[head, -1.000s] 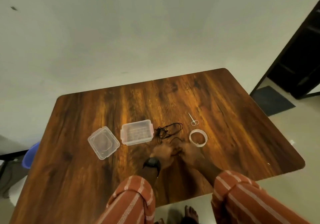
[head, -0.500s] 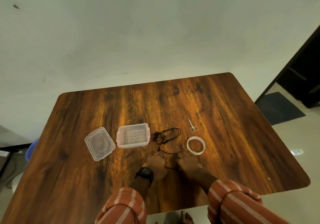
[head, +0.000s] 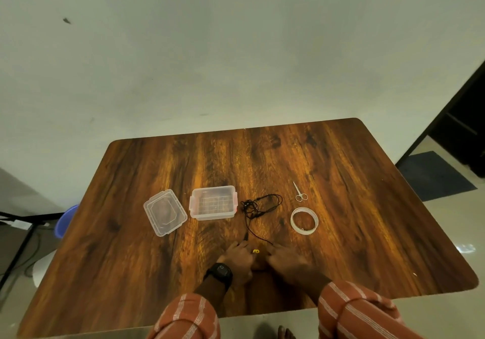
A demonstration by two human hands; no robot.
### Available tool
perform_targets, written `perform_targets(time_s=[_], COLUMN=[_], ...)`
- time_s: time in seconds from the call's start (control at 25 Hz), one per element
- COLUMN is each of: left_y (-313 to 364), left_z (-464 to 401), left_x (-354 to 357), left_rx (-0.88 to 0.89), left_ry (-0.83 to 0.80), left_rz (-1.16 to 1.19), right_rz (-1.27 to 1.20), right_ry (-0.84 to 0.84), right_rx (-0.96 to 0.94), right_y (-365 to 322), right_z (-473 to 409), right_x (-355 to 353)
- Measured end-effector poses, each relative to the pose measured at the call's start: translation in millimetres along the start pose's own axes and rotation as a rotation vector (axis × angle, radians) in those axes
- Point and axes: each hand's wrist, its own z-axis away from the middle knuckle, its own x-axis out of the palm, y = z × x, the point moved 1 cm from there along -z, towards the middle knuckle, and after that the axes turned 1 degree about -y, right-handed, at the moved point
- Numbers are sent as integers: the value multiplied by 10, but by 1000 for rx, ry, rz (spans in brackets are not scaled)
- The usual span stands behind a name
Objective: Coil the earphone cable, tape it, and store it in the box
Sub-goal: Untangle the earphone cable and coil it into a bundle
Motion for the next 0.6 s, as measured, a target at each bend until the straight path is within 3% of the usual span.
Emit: perform_targets(time_s=[0.24,0.44,0.52,0.6], left_y=[10,122,181,161], left_z=[145,175,277,396], left_x=[84,124,12,-201], left_rx=[105,74,14,-71], left_ry=[2,-1,29,94], left_rz=[-153,-212,-83,269], right_rz=[229,201,6,-407], right_ry=[-138,-171,-127,28], right_rx=[-35,-65,-24,68], right_y=[-176,-323,-292,-142], right_z=[19,141,216,215], right_x=[161,-61,-281,-618])
